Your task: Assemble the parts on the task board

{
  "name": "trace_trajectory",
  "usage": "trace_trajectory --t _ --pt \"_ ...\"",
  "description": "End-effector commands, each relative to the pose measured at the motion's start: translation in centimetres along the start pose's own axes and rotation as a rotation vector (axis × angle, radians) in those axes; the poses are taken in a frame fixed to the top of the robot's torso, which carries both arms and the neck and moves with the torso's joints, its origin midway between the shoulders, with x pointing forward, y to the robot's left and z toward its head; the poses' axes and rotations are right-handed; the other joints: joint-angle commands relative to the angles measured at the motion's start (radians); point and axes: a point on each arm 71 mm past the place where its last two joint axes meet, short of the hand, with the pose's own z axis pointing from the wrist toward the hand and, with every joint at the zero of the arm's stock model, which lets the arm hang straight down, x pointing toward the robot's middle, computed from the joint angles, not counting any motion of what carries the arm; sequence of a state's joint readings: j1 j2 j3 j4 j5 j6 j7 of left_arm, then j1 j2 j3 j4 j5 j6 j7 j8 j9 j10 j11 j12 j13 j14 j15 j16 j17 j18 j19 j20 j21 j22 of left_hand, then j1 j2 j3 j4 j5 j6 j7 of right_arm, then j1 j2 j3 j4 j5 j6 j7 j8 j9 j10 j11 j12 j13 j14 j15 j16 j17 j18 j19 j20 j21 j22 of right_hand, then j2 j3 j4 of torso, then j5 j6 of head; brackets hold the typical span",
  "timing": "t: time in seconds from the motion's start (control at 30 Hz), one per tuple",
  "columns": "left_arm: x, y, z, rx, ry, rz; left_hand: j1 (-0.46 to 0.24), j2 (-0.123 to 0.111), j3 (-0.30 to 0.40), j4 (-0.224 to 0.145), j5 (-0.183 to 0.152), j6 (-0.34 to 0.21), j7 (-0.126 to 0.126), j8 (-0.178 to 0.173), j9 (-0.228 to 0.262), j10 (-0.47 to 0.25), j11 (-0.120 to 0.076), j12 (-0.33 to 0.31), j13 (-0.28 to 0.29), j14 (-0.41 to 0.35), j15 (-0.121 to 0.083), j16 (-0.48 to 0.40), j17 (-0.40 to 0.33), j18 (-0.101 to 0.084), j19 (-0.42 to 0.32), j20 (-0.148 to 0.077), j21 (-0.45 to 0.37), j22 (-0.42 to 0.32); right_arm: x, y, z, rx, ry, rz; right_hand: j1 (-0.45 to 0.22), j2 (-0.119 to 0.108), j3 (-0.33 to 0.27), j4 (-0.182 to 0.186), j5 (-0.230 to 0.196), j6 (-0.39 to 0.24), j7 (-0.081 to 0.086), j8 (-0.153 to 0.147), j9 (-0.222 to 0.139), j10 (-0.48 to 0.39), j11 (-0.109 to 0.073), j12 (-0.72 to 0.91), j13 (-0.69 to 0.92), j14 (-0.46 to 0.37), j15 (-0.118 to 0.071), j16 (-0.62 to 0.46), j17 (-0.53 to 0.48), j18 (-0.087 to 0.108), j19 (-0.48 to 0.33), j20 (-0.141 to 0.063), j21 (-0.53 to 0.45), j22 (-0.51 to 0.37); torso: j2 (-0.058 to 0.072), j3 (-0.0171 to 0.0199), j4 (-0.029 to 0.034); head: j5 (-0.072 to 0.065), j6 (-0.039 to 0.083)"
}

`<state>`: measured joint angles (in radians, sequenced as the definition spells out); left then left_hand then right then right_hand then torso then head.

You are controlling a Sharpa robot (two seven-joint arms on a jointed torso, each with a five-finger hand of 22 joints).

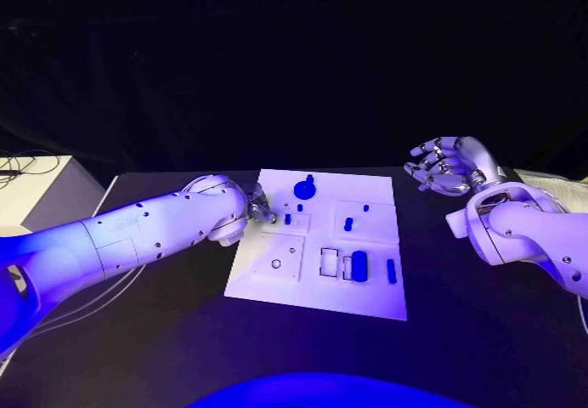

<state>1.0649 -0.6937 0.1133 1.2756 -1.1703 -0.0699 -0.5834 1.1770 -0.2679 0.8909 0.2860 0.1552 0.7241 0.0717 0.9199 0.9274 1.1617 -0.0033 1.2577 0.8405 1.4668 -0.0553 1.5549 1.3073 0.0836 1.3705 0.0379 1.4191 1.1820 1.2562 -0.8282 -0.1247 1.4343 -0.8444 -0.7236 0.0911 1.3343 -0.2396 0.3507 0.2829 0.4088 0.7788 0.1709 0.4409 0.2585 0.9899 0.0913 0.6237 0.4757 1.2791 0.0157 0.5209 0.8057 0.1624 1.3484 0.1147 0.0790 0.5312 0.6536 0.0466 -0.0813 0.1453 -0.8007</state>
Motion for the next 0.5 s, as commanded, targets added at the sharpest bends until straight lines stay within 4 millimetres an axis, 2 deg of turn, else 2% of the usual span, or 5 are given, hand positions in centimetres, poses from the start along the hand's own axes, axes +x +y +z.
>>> trace_trajectory --t 0.03,0.5 --pt "0.24 -0.18 -0.01 0.008 0.022 0.020 0.001 0.000 0.160 -0.162 -0.003 0.002 -0.005 0.005 0.015 0.002 -0.003 -0.003 0.000 0.094 -0.009 0.004 0.237 -0.005 0.005 -0.001 0.005 -0.001 0.12 0.10 -0.02 -0.013 0.013 -0.004 -0.007 0.003 0.002 0.003 0.003 -0.003 0.004 0.006 -0.001 0.005 0.002 -0.005 -0.002 0.005 0.001 -0.006 0.002 0.020 0.008 0.002 -0.006 -0.001 0.000 -0.0003 0.0000 0.001 -0.001" --pt "0.35 -0.25 0.11 0.009 0.021 0.034 0.000 0.001 0.159 -0.160 -0.007 0.002 -0.005 0.003 0.014 0.000 -0.003 -0.005 -0.003 0.094 -0.009 0.004 0.238 -0.005 0.004 -0.001 0.005 -0.001 0.14 0.05 -0.04 -0.012 0.014 -0.004 -0.008 0.004 0.002 0.003 0.003 -0.003 0.004 0.006 -0.001 0.005 0.002 -0.004 -0.002 0.005 0.001 -0.007 0.002 0.020 0.008 0.002 -0.006 -0.002 0.001 0.0003 -0.0012 0.001 -0.004"
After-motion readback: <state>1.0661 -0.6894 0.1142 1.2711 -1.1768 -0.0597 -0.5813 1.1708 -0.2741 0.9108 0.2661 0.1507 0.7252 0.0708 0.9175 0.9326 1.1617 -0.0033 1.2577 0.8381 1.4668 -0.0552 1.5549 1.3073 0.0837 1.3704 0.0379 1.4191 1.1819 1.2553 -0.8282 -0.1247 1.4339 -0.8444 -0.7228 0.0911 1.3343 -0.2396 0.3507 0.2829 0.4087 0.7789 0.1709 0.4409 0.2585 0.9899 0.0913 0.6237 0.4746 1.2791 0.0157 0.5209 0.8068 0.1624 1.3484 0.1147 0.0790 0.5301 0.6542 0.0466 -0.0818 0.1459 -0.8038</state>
